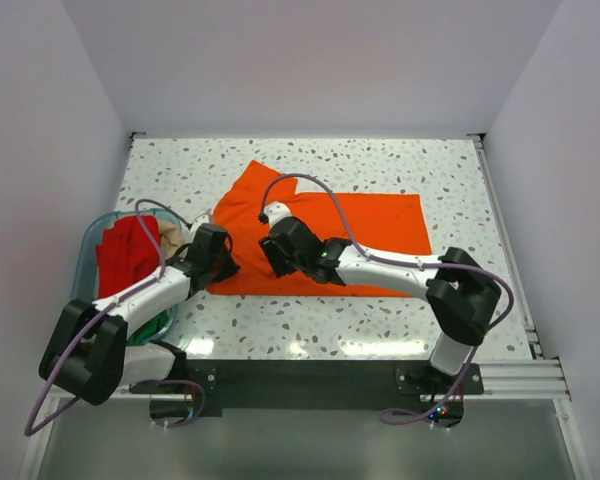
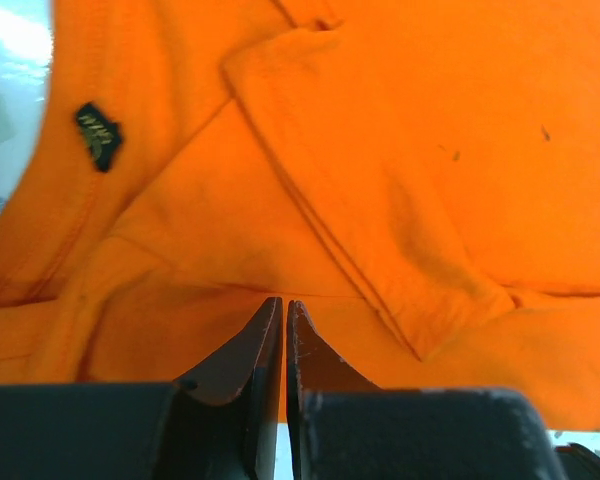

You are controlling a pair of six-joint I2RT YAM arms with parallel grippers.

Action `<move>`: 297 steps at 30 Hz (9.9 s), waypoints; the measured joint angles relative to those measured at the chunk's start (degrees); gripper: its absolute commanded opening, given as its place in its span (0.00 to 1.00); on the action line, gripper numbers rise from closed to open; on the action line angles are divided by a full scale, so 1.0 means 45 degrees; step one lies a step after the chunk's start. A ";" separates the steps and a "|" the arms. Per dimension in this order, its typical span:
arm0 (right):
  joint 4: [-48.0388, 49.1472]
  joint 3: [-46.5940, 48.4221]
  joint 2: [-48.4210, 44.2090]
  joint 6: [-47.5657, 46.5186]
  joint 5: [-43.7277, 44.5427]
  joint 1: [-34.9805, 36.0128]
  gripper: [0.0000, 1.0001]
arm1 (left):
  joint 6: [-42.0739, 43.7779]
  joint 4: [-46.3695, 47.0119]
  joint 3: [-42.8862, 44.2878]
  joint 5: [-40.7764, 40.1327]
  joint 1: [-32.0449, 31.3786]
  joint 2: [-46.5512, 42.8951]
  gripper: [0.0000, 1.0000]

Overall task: Fold and stack the t-shirts
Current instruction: Fold the tshirt

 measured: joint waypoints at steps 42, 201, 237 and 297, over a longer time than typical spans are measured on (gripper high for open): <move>-0.0529 0.2822 0.4318 -0.2715 0.0321 0.0831 0.18 | -0.0126 0.0797 -0.1462 0.0865 0.1996 -0.0685 0.11; -0.0578 0.2341 0.3181 0.2735 -0.3415 -1.3294 0.36 | 0.8174 0.1117 1.7966 0.0957 0.2142 1.5616 0.11; -0.1661 0.5105 0.5765 0.2628 -0.3050 -1.3818 0.03 | 0.8077 0.2594 1.6849 0.1583 0.2147 1.4712 0.00; -0.2914 -0.1059 -0.0121 0.3444 -0.1690 -1.3862 0.00 | 0.3075 0.3541 0.3400 0.1413 0.2302 0.1700 0.00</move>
